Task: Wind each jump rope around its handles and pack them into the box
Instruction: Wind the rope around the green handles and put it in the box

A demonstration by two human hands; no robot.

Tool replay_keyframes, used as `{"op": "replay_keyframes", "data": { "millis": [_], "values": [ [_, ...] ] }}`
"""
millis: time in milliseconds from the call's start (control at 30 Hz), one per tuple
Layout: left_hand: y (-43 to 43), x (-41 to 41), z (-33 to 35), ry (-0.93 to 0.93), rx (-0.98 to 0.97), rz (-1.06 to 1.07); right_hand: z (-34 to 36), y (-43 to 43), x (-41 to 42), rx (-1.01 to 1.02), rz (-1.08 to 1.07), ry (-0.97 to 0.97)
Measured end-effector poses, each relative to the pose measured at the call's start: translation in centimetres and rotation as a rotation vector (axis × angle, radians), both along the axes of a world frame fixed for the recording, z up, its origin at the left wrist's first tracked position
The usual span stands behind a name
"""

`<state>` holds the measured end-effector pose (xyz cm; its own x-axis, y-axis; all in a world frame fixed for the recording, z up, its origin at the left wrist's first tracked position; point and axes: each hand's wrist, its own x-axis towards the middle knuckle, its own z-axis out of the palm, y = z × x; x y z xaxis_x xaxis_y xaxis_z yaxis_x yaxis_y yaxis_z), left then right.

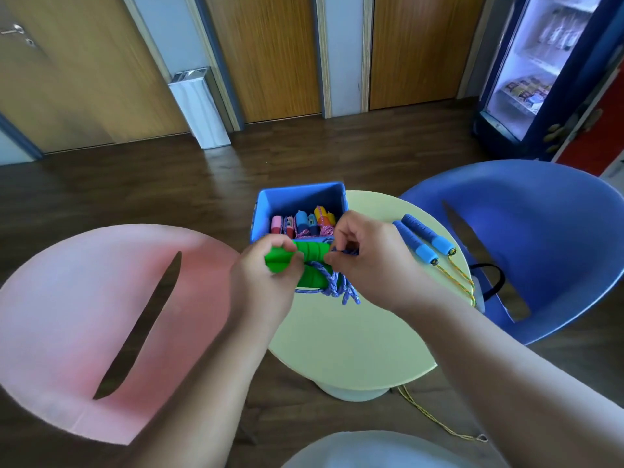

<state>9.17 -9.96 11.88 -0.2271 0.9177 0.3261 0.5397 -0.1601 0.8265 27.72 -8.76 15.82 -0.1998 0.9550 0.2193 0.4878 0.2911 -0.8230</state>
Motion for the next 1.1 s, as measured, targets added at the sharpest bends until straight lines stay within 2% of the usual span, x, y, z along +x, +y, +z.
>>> {"op": "replay_keyframes", "data": {
  "millis": [100,200,300,400,467,633,733,833,933,1000,1033,1100],
  "values": [
    [0.3,0.1,-0.7,0.033,-0.045,0.000,-1.1,0.8,0.0,-0.047,-0.059,-0.051],
    [0.5,-0.2,-1.3,-0.050,-0.102,-0.034,-1.5,0.8,0.1,-0.157,-0.001,-0.028],
    [0.5,-0.1,-1.3,-0.108,-0.141,-0.083,-1.8,0.9,0.3,-0.134,0.020,-0.056],
    [0.0,0.5,-0.6,-0.319,-0.209,-0.112,-2.0,1.1,0.5,-0.083,-0.016,-0.090],
    [-0.2,0.9,-0.3,-0.373,-0.254,-0.146,-2.2,1.0,0.6,-0.069,-0.051,-0.093],
    [0.3,1.3,-1.0,-0.188,-0.269,-0.167,-3.3,0.7,0.3,-0.072,-0.103,-0.036],
    [0.6,1.5,-1.6,-0.148,-0.283,-0.155,-3.7,0.8,0.7,-0.136,-0.109,0.004],
    [0.8,1.1,-2.2,-0.168,-0.278,-0.160,-3.9,0.7,1.6,-0.224,-0.059,0.135],
    [0.7,1.0,-1.9,-0.276,-0.313,-0.193,-4.1,0.5,2.7,-0.173,-0.102,0.266],
    [0.7,1.0,-1.6,-0.372,-0.351,-0.197,-4.5,0.5,3.8,-0.066,-0.240,0.222],
    [0.8,1.0,-1.5,-0.437,-0.366,-0.202,-4.5,0.5,4.4,-0.071,-0.280,0.204],
    [0.8,1.2,-1.2,-0.581,-0.386,-0.226,-4.3,0.4,5.1,-0.225,-0.211,0.224]
  ]
}}
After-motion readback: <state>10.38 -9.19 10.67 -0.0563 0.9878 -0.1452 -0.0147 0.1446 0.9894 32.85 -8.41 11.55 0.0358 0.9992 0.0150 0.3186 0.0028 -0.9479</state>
